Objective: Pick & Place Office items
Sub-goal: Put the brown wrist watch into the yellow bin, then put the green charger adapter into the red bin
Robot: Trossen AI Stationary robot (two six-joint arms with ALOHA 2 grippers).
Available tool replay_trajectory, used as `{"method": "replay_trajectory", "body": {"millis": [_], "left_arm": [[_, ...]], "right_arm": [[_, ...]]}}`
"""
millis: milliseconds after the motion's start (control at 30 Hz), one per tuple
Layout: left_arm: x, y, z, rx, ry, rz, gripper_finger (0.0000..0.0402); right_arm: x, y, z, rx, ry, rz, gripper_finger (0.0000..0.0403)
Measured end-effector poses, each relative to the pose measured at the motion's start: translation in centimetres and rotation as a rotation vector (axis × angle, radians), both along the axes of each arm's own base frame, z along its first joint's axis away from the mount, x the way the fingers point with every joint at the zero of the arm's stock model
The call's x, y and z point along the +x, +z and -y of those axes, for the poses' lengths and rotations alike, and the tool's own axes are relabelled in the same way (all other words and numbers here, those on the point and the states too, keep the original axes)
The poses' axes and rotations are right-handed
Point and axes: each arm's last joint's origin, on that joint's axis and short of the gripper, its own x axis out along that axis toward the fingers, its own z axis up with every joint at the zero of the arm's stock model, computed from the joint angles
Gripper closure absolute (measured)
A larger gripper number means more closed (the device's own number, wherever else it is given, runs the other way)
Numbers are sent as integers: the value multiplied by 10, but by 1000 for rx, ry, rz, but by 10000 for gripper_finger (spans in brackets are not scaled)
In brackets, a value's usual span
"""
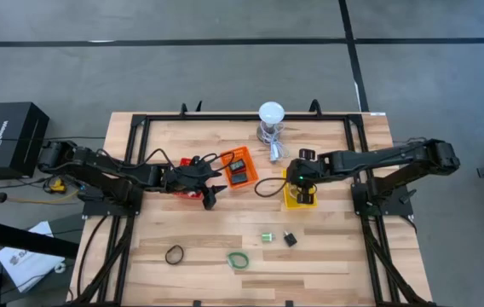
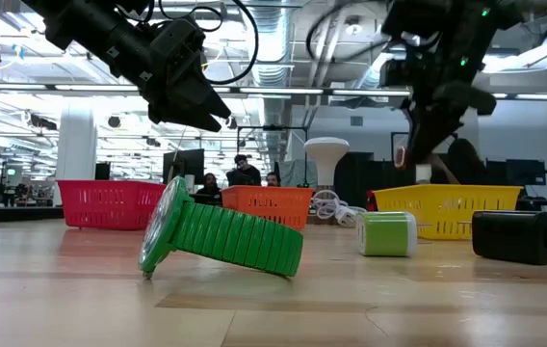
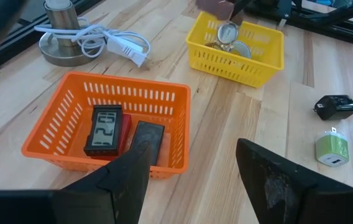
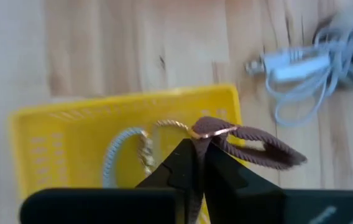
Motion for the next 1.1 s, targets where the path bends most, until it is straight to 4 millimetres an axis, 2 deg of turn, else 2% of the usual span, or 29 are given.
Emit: {"method": "replay_trajectory", "body": {"millis": [200, 400, 667, 867, 1100], "left_arm": [[0, 0, 0, 0, 0, 1, 169], [0, 0, 0, 0, 0, 3, 169], [0, 0, 0, 0, 0, 6, 169], [0, 1, 0, -3, 2, 8, 169], [0, 1, 0, -3, 2, 7, 169]], "right_arm": [[8, -12, 2, 7, -18, -32, 351], [14, -13, 3, 17, -38, -54, 326], [23, 14, 0, 122, -10, -34, 294], [26, 37, -4, 182, -83, 10, 289], [15, 54, -28, 195, 0, 61, 290]]}}
